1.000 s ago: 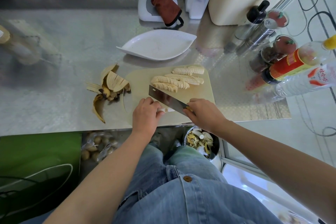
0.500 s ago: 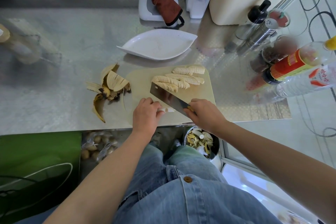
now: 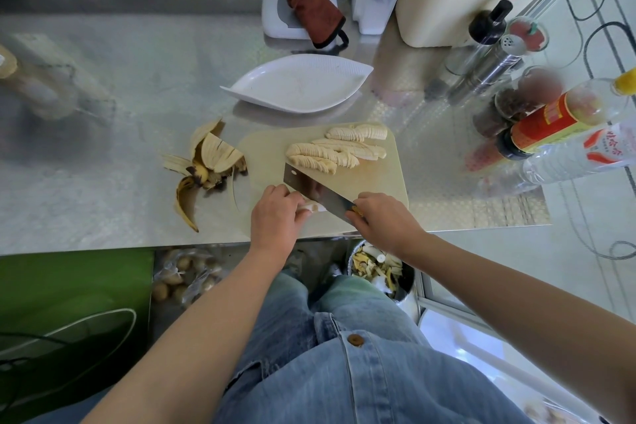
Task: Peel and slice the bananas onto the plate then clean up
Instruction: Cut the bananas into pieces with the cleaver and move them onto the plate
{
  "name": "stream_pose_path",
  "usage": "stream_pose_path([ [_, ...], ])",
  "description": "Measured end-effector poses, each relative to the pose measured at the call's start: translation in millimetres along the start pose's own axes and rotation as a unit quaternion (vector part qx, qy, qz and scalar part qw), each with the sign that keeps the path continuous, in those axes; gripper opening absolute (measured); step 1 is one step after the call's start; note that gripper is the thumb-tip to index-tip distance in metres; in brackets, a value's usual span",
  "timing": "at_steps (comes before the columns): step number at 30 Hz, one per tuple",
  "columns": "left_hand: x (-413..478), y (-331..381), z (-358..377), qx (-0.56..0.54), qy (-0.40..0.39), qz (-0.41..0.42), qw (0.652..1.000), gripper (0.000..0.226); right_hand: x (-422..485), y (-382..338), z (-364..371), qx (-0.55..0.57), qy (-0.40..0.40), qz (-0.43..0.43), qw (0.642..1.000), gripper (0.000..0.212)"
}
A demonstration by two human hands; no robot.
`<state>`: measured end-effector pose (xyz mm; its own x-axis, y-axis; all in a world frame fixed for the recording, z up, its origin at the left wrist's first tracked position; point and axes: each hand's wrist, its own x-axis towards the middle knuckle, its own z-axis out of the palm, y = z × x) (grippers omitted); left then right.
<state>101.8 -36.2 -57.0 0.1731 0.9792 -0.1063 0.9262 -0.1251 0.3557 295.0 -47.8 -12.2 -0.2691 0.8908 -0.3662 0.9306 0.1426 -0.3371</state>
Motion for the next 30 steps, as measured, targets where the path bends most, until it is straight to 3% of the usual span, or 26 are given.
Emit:
stream_pose_path([
  [30, -1, -1, -1, -0.008, 0.001, 0.007, 1.000, 0.018, -1, 0, 3, -0.006, -0.011, -0.004, 1.000, 0.032],
])
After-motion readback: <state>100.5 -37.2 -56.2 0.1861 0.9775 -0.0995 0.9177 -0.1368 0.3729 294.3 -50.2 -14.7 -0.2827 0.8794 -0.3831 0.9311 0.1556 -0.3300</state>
